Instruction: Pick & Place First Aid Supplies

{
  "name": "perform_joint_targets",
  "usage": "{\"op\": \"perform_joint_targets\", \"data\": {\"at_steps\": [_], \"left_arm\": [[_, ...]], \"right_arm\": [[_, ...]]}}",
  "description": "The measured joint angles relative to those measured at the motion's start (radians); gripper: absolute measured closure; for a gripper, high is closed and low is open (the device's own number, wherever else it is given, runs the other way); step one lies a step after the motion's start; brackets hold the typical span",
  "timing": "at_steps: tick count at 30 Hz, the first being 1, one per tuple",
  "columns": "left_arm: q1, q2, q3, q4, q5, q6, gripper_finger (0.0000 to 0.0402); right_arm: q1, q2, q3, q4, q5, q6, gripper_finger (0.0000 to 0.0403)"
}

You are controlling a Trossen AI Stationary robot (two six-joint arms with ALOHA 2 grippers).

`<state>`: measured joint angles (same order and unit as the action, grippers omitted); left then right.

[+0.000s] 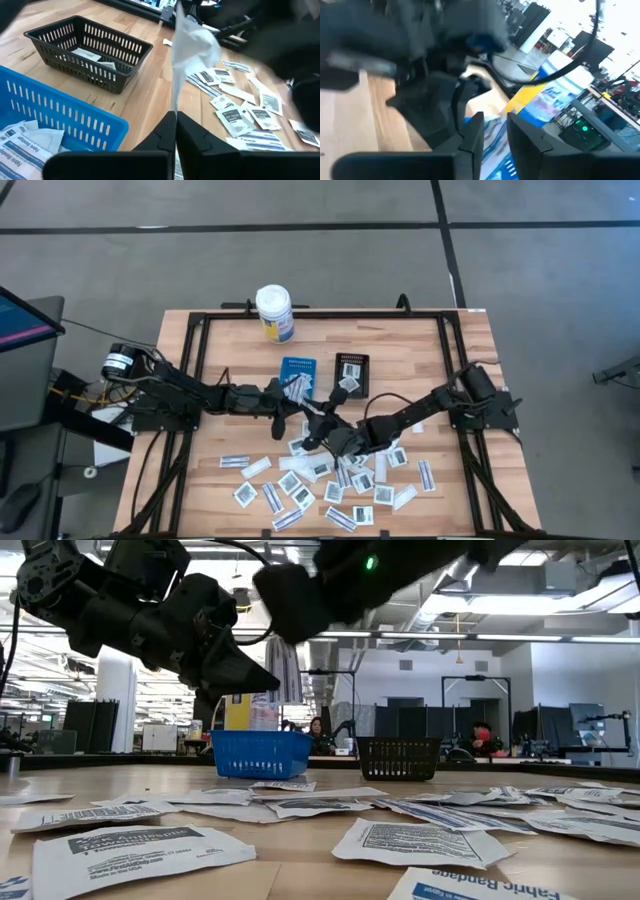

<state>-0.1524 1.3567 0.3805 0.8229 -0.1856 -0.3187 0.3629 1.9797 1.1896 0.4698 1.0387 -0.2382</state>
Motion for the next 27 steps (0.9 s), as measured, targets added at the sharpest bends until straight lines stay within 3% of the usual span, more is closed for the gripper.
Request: {"op": "perform_joint_targets", "data": {"at_steps": [4, 8, 13, 15, 17, 27], "left_arm": [[0.0, 0.0, 0.0, -0.004, 0.0, 0.0, 0.0395], [0.0, 0.0, 0.0, -0.003, 0.032, 0.017, 0.0397], [-0.001, 0.0, 0.0, 0.009, 0.195, 0.134, 0.0395], [-0.001, 0.0, 0.0, 0.008, 0.222, 0.161, 0.0396], [0.0, 0.0, 0.0, 0.01, 0.223, 0.165, 0.0397], [-0.004, 0.0, 0.0, 0.012, 0.241, 0.188, 0.0397]], "right_arm": [[0.03, -0.06, 0.0, -0.04, 0.016, -0.003, 0.0285], [0.05, -0.13, 0.0, -0.234, -0.019, 0.12, 0.025], [0.021, -0.183, 0.0, -0.495, -0.339, 0.423, 0.0213], [-0.002, -0.185, 0.0, -0.493, -0.471, 0.475, 0.0203], [-0.021, -0.178, 0.0, -0.463, -0.536, 0.484, 0.0198], [-0.069, -0.113, 0.0, -0.436, -0.599, 0.51, 0.021]]}}
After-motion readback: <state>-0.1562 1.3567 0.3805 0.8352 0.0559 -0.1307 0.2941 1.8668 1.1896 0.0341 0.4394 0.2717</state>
